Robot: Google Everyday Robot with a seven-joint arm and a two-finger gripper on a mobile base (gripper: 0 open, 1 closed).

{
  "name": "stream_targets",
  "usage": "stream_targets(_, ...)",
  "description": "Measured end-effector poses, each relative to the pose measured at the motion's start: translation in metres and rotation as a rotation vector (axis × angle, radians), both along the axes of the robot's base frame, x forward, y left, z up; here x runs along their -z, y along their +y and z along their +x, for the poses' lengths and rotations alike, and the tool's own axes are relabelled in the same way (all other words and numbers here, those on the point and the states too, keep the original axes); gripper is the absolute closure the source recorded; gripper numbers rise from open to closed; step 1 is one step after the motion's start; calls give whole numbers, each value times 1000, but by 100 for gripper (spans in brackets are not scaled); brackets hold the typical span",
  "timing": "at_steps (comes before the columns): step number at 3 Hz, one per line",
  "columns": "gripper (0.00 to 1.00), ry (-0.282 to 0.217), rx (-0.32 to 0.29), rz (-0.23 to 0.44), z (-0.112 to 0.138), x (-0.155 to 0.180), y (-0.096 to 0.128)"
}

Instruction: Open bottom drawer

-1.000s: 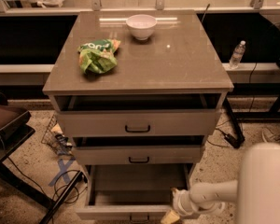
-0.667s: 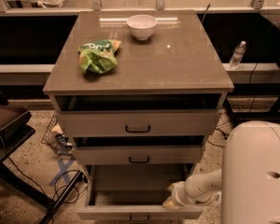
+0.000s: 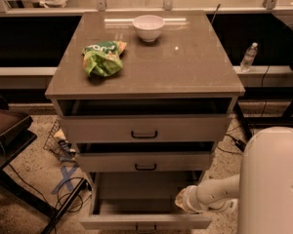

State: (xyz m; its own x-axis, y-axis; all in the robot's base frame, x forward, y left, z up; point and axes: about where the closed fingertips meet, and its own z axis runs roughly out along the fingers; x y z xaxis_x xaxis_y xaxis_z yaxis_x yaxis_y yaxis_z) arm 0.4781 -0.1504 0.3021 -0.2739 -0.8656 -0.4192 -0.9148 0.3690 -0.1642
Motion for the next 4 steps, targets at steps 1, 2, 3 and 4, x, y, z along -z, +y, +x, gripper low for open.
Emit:
stream_targets(1,100,8,0,-1,2,5,2)
stream_targets(2,100,55,-23,18,8,37,8)
stream_targets(3,100,113,-48,77,16,86,17)
stream_targets(4,100,155,-71,146,25,122,26)
